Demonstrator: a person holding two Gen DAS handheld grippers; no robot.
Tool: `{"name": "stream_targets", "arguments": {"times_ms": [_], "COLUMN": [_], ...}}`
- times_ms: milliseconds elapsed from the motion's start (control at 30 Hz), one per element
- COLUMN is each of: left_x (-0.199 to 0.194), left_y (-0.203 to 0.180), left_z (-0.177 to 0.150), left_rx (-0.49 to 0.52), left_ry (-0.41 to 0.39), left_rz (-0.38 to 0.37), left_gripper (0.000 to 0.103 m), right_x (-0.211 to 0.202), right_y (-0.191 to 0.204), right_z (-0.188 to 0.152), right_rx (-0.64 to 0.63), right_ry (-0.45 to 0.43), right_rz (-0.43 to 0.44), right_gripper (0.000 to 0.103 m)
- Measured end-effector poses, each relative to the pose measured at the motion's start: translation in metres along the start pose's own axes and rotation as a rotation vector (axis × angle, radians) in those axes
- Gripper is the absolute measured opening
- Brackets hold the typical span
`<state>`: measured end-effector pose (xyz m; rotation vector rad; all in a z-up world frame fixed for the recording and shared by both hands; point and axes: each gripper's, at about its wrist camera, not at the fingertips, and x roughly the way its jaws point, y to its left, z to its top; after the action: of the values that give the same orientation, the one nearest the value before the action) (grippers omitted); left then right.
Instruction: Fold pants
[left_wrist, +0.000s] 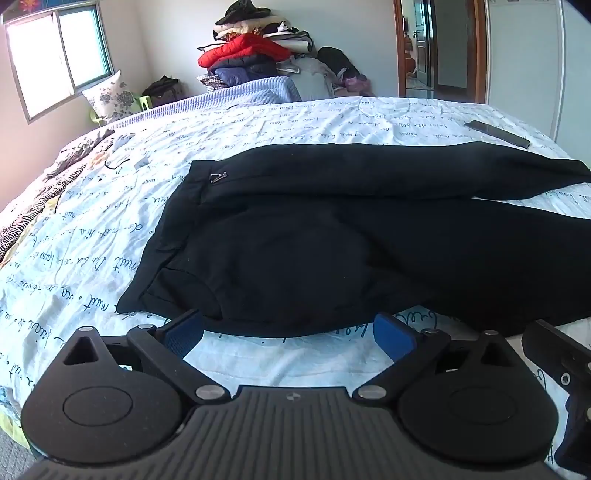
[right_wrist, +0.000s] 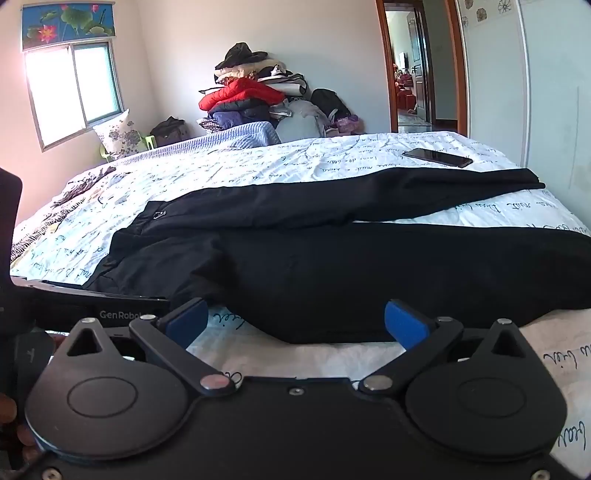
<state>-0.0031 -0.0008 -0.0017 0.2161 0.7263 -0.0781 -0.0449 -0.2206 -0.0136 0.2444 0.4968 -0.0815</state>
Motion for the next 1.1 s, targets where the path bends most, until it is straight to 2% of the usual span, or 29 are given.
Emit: {"name": "stream_targets", "arguments": {"times_ms": [1100], "left_x": [0.0033], "left_y": [-0.0031], "left_z": [-0.0003], "left_rx": [0.007], "left_ry": [0.006], "left_rz": [0.017], "left_gripper": [0.100], "right_x": [-0.0013], "right_y": [0.0023], "right_z": [-0.0027], "right_rx": [-0.025], "right_ry": [-0.003], "right_rz": [0.020], "right_gripper": [0.103]}}
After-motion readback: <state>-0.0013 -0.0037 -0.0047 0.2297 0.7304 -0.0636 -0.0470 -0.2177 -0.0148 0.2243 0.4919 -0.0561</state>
